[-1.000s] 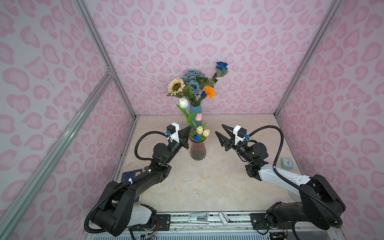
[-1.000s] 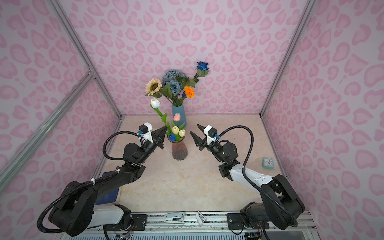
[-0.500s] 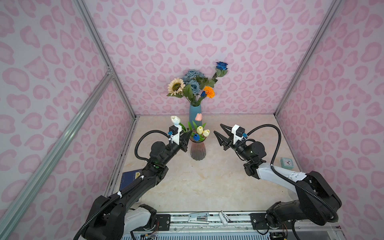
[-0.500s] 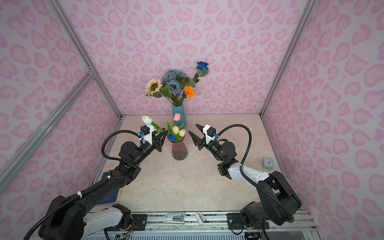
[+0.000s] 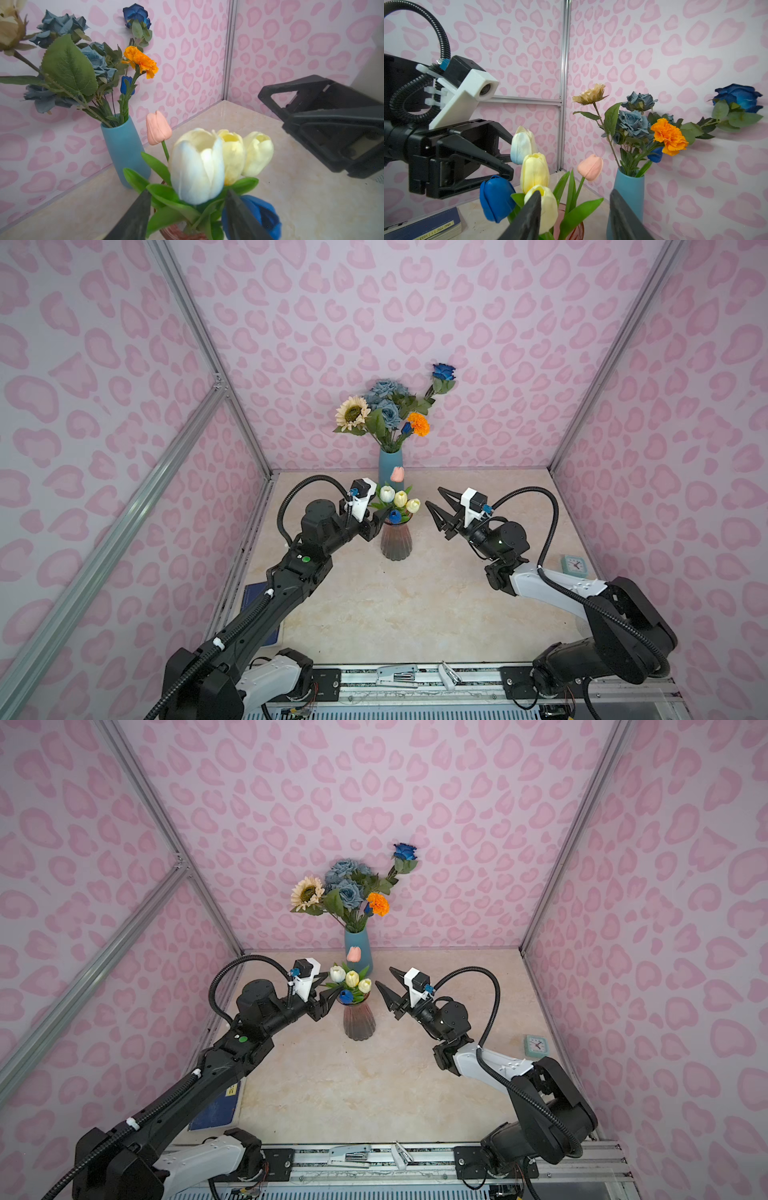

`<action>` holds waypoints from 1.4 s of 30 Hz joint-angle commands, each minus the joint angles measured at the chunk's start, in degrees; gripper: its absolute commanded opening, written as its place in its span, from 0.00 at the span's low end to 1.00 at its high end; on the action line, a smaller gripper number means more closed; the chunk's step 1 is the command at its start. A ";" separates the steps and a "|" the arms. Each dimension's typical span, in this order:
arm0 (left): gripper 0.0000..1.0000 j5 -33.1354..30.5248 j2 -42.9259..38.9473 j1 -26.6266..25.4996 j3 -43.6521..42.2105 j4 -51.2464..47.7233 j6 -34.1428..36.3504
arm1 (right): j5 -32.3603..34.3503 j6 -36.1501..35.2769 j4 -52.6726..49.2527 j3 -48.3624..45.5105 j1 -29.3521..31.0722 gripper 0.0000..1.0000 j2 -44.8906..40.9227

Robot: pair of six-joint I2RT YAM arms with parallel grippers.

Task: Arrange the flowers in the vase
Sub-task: 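Open the left gripper and draw it back from the vase, then close the right gripper around the pink vase neck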

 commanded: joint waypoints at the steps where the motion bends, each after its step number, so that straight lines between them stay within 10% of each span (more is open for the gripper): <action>1: 0.59 -3.44 -2.37 0.08 -0.23 -4.59 1.70 | 0.10 0.28 2.45 -0.35 0.14 0.53 -0.53; 26: 0.91 -27.35 -19.68 1.72 -16.76 11.35 -2.16 | 3.49 -4.64 -17.83 -4.73 -3.39 0.80 -10.30; 42: 0.97 -19.43 -22.91 1.84 -23.33 8.53 -5.86 | -3.28 -1.49 -1.35 -2.55 5.09 0.83 13.85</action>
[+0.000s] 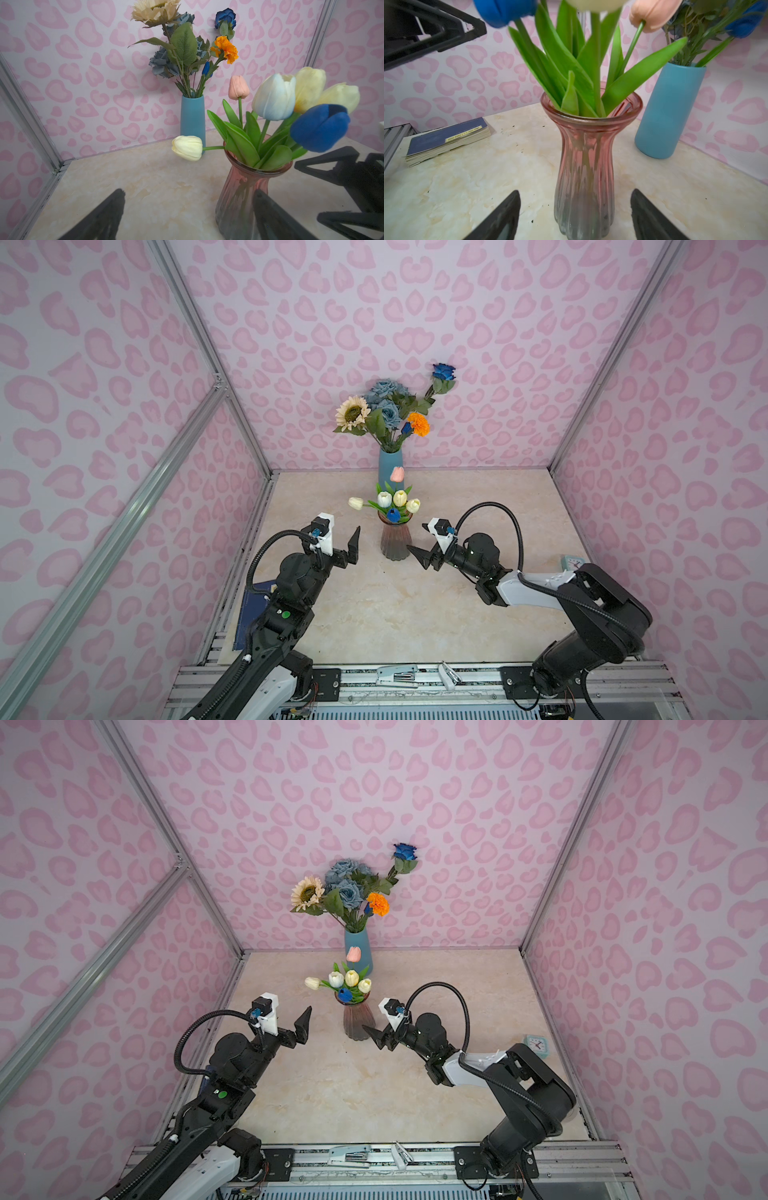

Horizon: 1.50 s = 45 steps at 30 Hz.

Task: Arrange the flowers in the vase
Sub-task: 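Close the right gripper around the pink vase neck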

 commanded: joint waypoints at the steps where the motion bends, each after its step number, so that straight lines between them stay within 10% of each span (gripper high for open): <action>1: 0.97 2.28 1.11 -0.01 0.81 1.01 -0.93 | -2.74 4.06 10.55 2.95 0.18 0.84 5.22; 25: 0.97 4.28 3.72 -0.02 2.15 1.54 0.26 | 2.51 7.16 17.99 19.46 1.21 0.92 27.12; 45: 0.97 2.85 2.05 0.09 1.77 1.28 0.26 | 2.94 3.53 18.17 18.28 1.10 0.69 26.16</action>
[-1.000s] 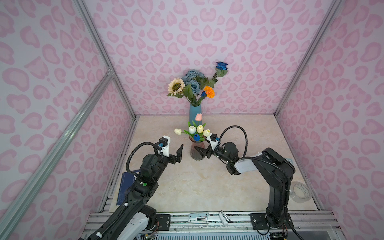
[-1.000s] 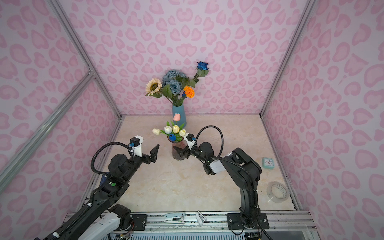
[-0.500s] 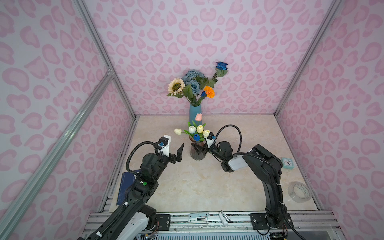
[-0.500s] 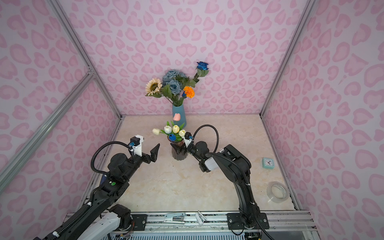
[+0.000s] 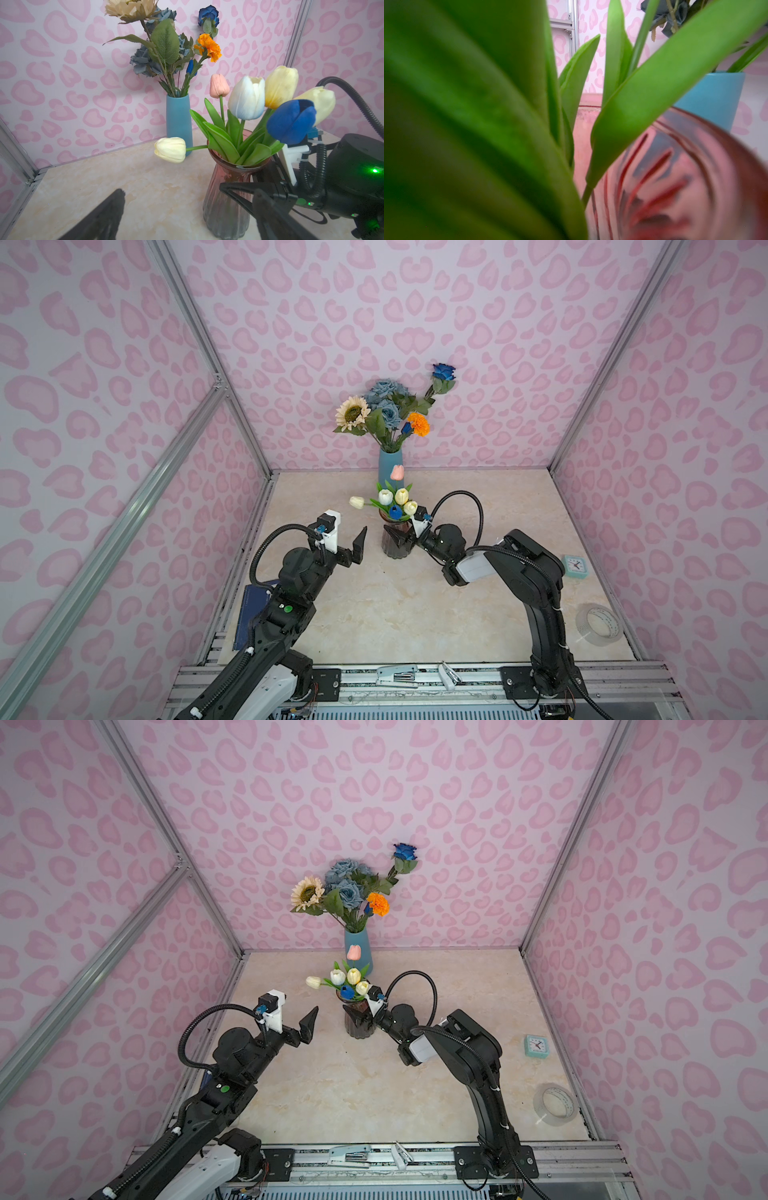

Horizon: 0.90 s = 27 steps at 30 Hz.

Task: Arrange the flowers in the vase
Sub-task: 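Close the right gripper around the pink vase neck, then slide the pink vase with the right gripper toward the teal vase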

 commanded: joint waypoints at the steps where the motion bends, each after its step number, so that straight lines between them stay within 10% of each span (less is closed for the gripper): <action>1: 0.97 -1.11 -0.45 0.01 0.00 1.17 0.29 | 0.68 -1.40 0.06 -0.76 -0.20 0.67 -1.06; 27: 0.97 -1.24 3.27 0.03 0.86 4.06 0.21 | -4.65 0.23 -2.26 7.02 -19.90 0.52 -1.59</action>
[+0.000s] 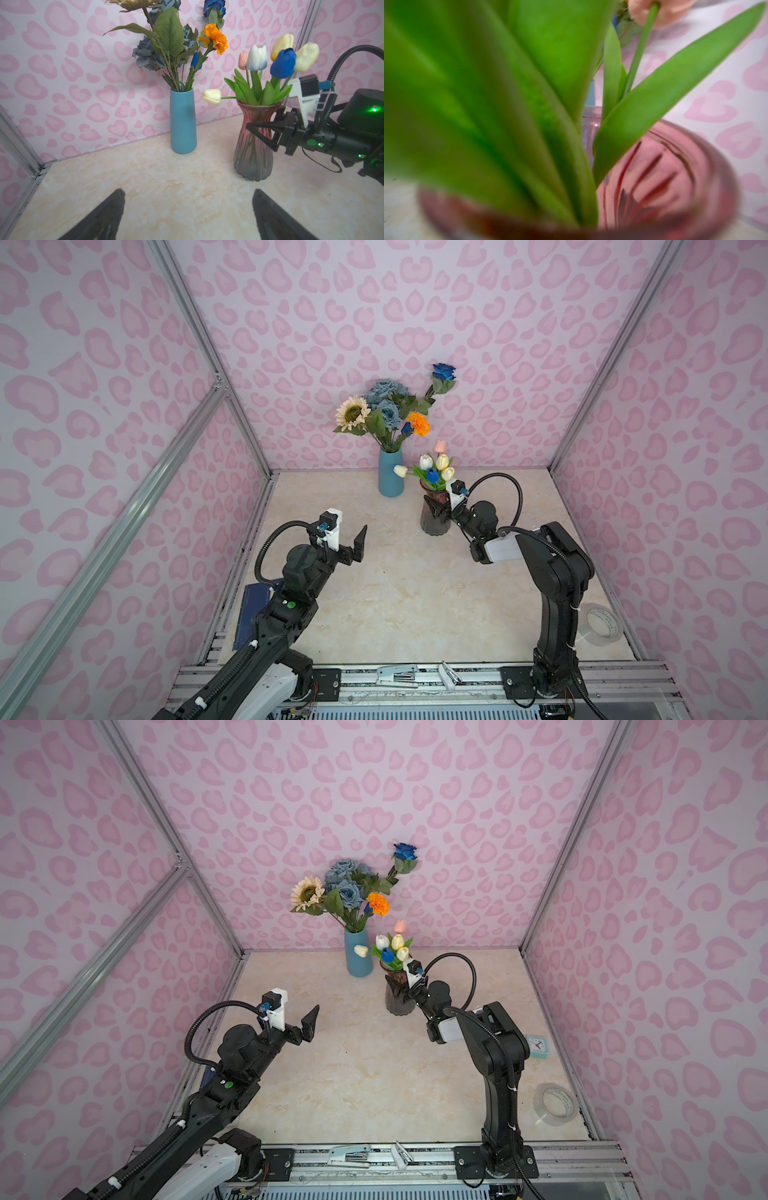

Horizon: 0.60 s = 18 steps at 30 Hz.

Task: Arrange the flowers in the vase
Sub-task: 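Slide the pink vase with the right gripper toward the teal vase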

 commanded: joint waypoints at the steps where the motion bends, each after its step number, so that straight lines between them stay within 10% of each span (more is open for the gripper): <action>1: 0.97 0.21 0.10 0.03 0.62 2.91 -0.03 | -2.29 2.45 4.96 4.89 -2.39 0.52 2.72; 18: 0.97 -1.17 -2.18 0.08 0.70 2.35 1.82 | -0.74 6.01 6.28 31.38 -7.36 0.48 23.44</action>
